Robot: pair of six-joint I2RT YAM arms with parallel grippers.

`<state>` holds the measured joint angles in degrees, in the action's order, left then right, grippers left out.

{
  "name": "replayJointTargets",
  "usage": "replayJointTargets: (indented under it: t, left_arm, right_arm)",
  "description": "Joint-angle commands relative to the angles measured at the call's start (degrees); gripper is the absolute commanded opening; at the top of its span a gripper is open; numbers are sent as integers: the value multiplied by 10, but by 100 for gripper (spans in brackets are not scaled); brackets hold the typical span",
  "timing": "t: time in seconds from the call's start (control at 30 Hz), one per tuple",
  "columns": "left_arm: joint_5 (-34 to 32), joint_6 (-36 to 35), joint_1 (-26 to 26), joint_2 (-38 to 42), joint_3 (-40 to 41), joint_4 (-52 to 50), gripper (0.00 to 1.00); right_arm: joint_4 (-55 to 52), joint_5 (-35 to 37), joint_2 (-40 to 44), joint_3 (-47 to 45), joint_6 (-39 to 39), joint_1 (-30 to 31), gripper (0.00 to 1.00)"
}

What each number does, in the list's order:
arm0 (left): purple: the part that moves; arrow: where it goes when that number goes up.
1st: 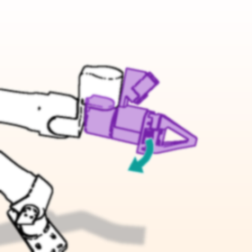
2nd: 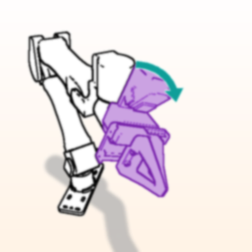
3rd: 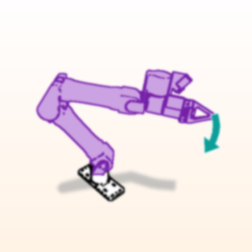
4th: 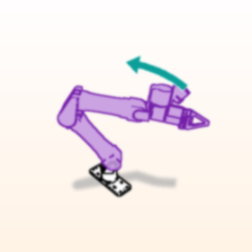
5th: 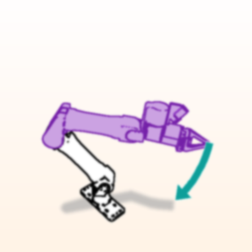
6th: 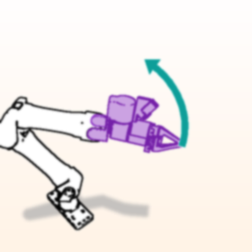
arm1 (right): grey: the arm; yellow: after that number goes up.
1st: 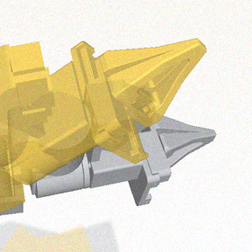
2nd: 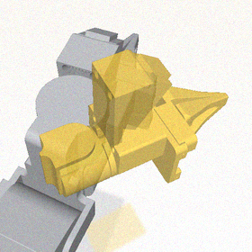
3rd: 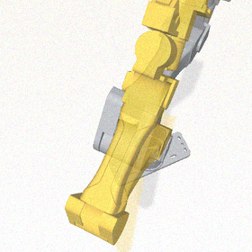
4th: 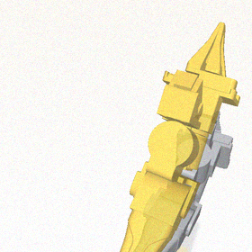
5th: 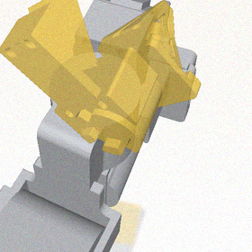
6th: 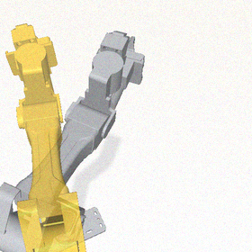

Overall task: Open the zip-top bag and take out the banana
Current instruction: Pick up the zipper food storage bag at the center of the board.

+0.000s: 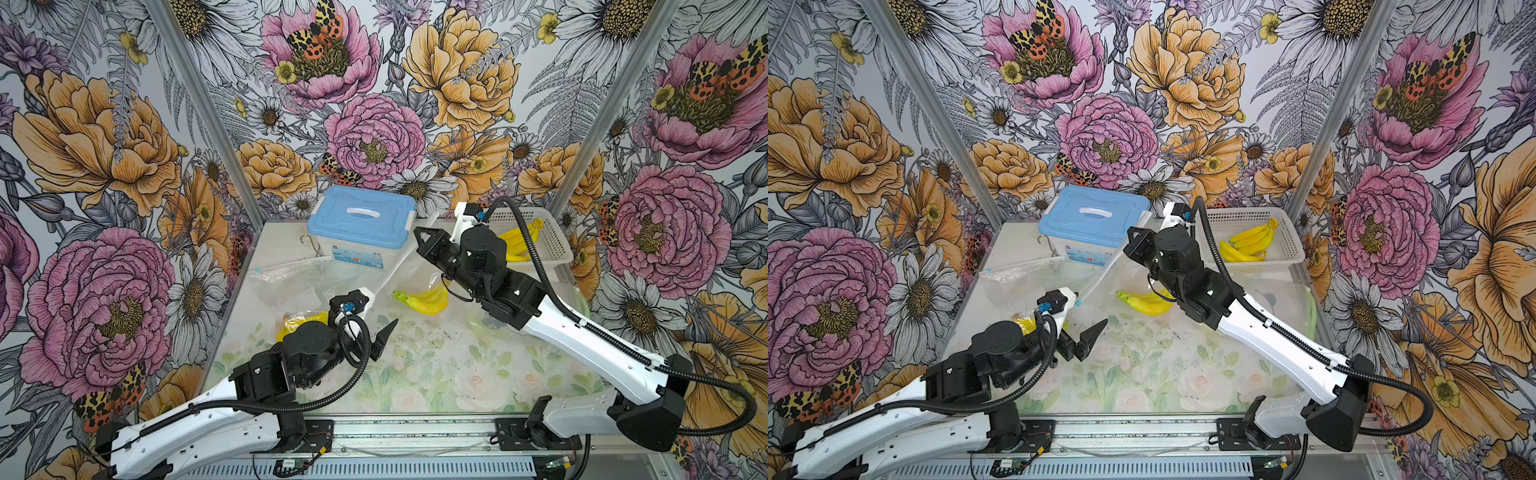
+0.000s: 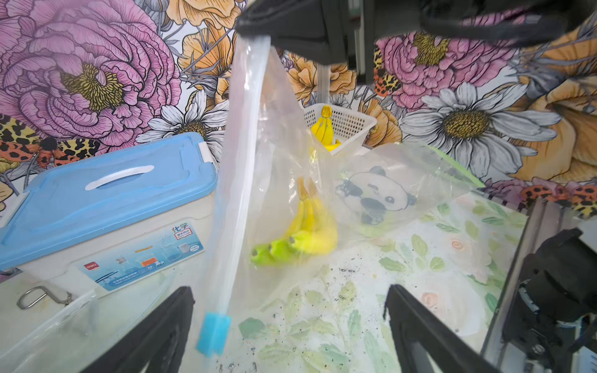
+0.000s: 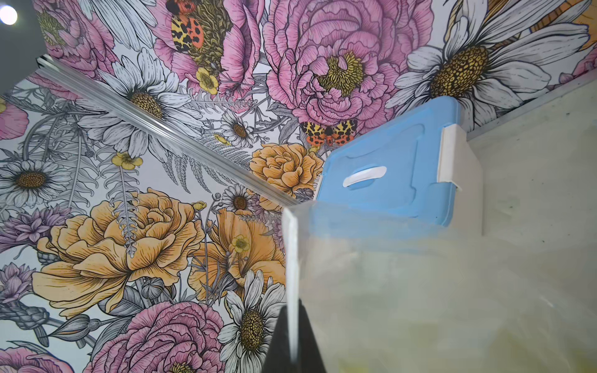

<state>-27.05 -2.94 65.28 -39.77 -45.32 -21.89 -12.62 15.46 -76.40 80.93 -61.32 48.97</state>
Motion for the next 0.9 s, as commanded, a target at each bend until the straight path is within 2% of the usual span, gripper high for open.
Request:
replayJointTargets:
  t: [0.0, 0.07, 0.17, 0.3, 0.5, 0.63, 0.77, 0.87]
  left_arm:
    - [-125, -44, 6, -3, 11, 35, 91]
    - [-174, -50, 3, 5, 17, 54, 87]
    - [-177, -48, -27, 30, 25, 78, 79]
    - [-129, -37, -80, 55, 26, 69, 75]
    - [-61, -30, -132, 74, 21, 50, 54]
    - [0, -19, -151, 70, 22, 49, 51]
    - [92, -3, -174, 54, 26, 64, 50]
    - [146, 11, -195, 45, 26, 59, 37]
  right_arm:
    - [-7, 21, 23, 31, -5, 16, 0]
    - [-9, 25, 27, 31, -4, 22, 0]
    - [-10, 27, 27, 32, -7, 26, 0]
    - [-10, 21, 17, 45, -7, 26, 0]
    - [-10, 4, 2, 48, -14, 25, 0]
    - [-10, -9, -2, 48, -20, 25, 0]
    - [-9, -17, 1, 42, -24, 25, 0]
    - [-10, -13, 9, 34, -26, 25, 0]
